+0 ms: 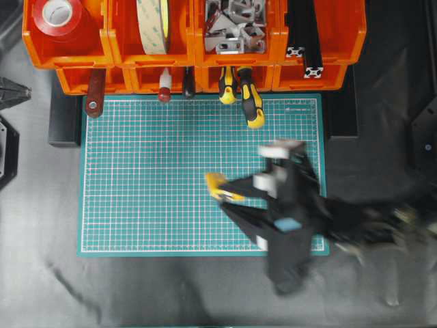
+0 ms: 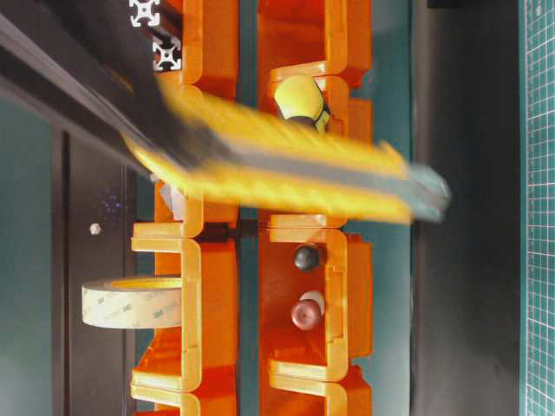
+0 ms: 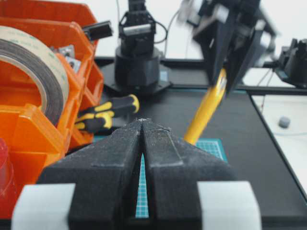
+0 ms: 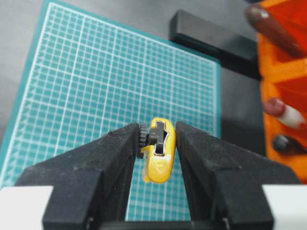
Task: Pick cutter from container rack with right arm.
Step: 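Lower the held cutter onto the center of the green mat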
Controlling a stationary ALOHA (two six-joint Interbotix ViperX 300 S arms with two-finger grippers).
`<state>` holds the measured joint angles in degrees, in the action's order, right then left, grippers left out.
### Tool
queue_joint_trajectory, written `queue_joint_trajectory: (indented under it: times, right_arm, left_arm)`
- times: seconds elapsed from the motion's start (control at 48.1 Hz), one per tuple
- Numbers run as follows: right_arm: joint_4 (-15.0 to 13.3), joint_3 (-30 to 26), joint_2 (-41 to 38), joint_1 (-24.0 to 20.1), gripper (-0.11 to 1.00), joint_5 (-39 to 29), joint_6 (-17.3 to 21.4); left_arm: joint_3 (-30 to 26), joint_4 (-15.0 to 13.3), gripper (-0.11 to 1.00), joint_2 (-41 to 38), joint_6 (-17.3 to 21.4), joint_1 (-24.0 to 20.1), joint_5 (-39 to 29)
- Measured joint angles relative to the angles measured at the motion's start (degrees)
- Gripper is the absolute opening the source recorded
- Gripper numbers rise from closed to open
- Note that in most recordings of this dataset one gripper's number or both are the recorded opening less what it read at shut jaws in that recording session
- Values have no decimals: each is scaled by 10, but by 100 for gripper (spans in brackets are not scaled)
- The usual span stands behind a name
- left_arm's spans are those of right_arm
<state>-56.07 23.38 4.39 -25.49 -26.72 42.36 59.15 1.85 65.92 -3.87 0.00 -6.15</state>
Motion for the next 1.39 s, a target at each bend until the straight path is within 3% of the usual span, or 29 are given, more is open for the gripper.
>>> queue_joint_trajectory:
  times: [0.25, 0.562, 0.957, 1.394]
  right_arm:
    - [-11, 9, -69, 76, 27, 118, -40]
    - [-14, 9, -127, 109, 27, 132, -81]
    - [-18, 25, -130, 92, 27, 136, -75]
    - [31, 59, -130, 47, 27, 135, -73]
  left_arm:
    - [0, 0, 1, 1, -1, 0, -20]
    - [0, 0, 1, 1, -1, 0, -23]
    - [0, 0, 1, 1, -1, 0, -23]
    - [0, 0, 1, 1, -1, 0, -22]
